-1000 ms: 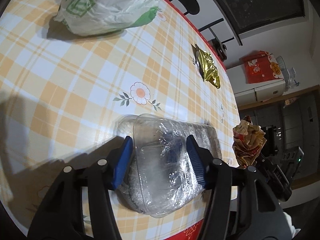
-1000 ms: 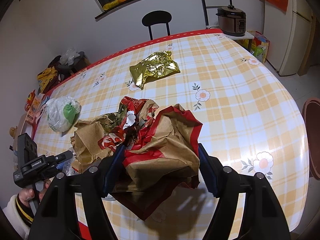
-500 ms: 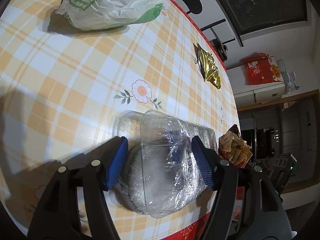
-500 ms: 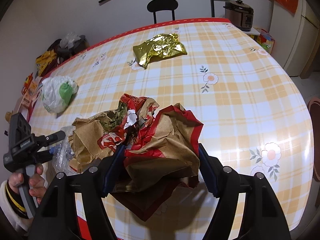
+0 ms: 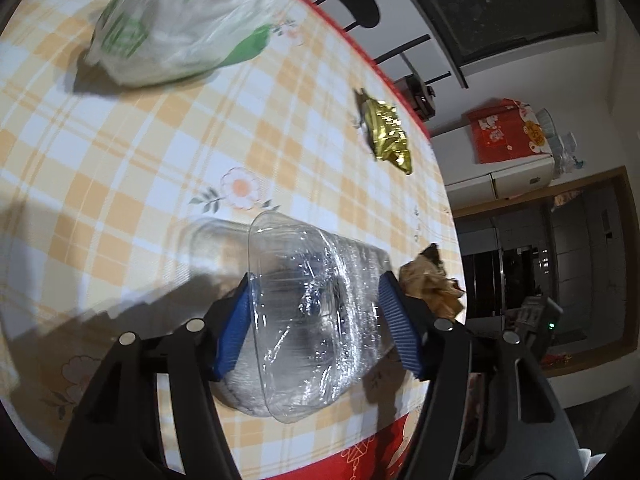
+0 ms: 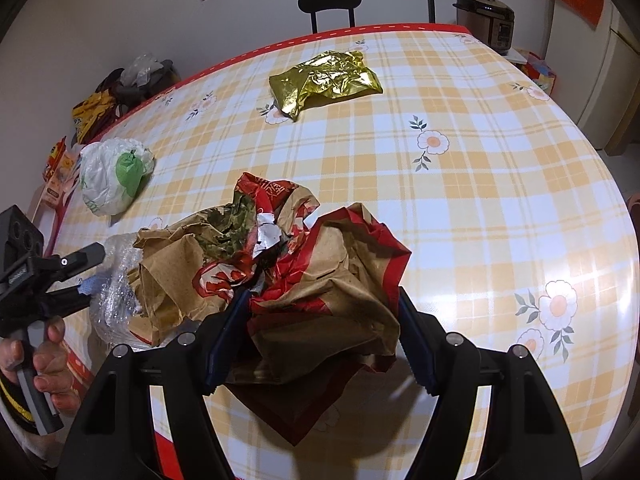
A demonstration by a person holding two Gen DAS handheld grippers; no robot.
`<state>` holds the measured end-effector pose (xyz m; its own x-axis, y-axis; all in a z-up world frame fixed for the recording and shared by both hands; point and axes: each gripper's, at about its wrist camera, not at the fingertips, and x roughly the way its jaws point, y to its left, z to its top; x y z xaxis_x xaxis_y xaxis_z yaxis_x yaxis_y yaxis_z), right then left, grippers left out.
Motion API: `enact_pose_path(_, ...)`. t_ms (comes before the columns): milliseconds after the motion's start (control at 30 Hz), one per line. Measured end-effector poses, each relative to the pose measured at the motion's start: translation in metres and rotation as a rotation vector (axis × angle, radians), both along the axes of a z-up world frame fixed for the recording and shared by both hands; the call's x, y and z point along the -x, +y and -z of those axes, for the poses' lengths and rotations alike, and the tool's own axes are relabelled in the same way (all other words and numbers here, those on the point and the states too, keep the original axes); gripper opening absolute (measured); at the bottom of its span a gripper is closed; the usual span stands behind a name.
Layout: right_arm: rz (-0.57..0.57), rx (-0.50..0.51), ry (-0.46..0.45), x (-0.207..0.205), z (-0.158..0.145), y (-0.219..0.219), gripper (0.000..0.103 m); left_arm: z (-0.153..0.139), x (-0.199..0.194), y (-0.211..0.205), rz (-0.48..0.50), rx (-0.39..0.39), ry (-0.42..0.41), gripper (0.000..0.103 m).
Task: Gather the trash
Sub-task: 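Lift the clear plastic container off the table with the left gripper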
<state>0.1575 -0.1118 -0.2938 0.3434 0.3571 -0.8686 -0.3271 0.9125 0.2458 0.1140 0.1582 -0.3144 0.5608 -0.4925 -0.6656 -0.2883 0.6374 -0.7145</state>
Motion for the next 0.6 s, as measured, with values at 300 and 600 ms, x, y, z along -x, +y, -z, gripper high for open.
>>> enact_pose_path(300, 0.039, -0.069, -0.044, -0.002, -0.02, -0.015, 0.07, -0.05, 0.007, -0.011, 0.045, -0.11, -0.108, 0.033)
enact_pose_path(600, 0.111, -0.155, -0.109, -0.005, -0.05, -0.047, 0.07, -0.101, 0.015, -0.021, 0.059, -0.091, -0.239, 0.027)
